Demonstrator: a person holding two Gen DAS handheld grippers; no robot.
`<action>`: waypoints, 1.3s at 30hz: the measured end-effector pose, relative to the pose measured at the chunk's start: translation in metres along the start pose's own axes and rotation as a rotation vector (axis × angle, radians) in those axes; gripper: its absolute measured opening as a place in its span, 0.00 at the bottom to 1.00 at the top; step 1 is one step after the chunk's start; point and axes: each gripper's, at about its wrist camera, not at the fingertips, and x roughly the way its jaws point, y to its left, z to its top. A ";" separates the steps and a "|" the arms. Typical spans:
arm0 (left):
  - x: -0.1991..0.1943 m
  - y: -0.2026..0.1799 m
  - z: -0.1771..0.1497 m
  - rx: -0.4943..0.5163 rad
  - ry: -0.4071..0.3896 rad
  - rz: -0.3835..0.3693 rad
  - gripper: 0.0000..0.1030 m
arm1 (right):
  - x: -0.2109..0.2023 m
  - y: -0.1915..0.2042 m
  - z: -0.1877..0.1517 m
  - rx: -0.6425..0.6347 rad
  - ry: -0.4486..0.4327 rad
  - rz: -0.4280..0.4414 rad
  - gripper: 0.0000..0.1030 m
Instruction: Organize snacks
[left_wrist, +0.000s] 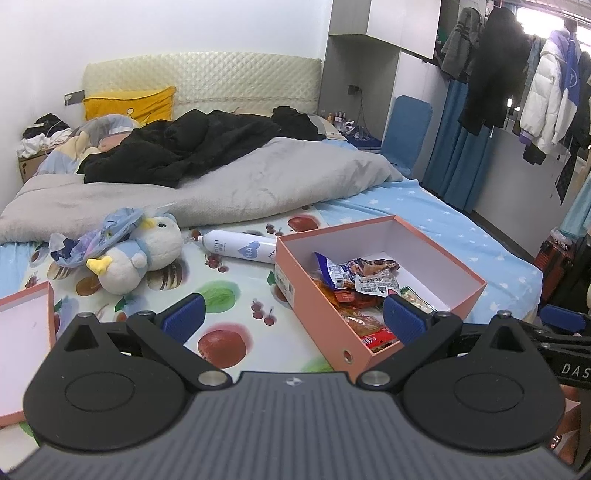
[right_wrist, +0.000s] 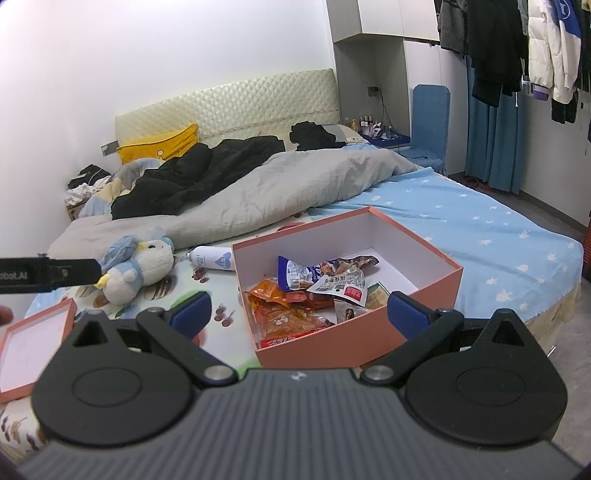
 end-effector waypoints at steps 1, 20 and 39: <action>0.000 0.000 0.000 0.001 0.001 0.003 1.00 | 0.000 0.000 0.000 0.000 -0.002 -0.003 1.00; -0.007 -0.001 -0.002 -0.011 -0.008 0.001 1.00 | -0.001 0.003 -0.001 0.008 0.001 -0.014 1.00; -0.011 0.000 -0.002 -0.015 -0.005 -0.007 1.00 | -0.003 0.004 0.000 0.011 -0.008 -0.007 1.00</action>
